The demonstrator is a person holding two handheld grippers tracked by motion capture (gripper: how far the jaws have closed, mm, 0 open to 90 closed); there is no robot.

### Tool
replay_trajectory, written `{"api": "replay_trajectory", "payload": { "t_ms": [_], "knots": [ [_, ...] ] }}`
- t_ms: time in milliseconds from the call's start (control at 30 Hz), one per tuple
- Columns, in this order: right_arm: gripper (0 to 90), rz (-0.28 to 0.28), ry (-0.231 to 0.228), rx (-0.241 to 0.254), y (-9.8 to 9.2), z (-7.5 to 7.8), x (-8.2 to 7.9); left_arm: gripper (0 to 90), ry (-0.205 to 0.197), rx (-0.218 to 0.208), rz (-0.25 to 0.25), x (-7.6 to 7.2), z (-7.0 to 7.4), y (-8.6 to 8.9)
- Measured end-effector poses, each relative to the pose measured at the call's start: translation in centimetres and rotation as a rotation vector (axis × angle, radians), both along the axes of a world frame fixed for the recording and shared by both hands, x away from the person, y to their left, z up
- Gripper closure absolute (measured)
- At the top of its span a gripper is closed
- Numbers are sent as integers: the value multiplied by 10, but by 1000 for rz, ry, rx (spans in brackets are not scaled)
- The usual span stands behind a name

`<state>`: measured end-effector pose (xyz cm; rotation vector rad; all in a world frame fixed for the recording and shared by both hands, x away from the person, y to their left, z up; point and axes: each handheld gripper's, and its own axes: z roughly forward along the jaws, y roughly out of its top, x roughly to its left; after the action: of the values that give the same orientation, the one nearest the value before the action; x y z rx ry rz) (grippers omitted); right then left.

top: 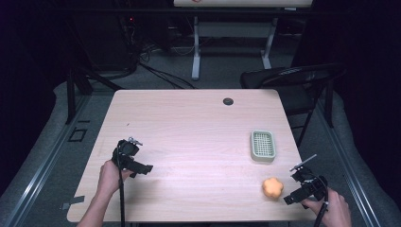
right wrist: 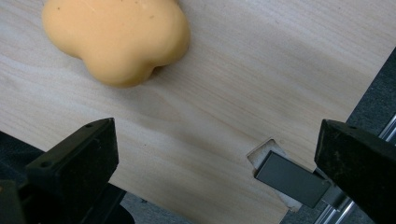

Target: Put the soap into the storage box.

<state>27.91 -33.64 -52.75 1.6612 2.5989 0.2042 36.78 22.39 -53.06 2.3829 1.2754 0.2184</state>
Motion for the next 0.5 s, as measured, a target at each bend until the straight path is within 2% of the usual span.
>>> {"api": "replay_trajectory", "payload": {
  "t_ms": [300, 333, 400, 500],
  "knots": [
    [0, 31, 14, -36, 5, -1, 3, 1, -25, 10, 0, -1, 1, 0],
    [0, 8, -11, -9, 7, -3, 1, 1, -25, 9, -2, -1, 1, 0],
    [0, 41, 7, -37, 9, 1, 3, 1, -19, 9, -6, -1, 1, -1],
    [0, 31, -11, -17, 11, -1, 2, 1, -15, 4, -6, 0, 0, -1]
  ]
}}
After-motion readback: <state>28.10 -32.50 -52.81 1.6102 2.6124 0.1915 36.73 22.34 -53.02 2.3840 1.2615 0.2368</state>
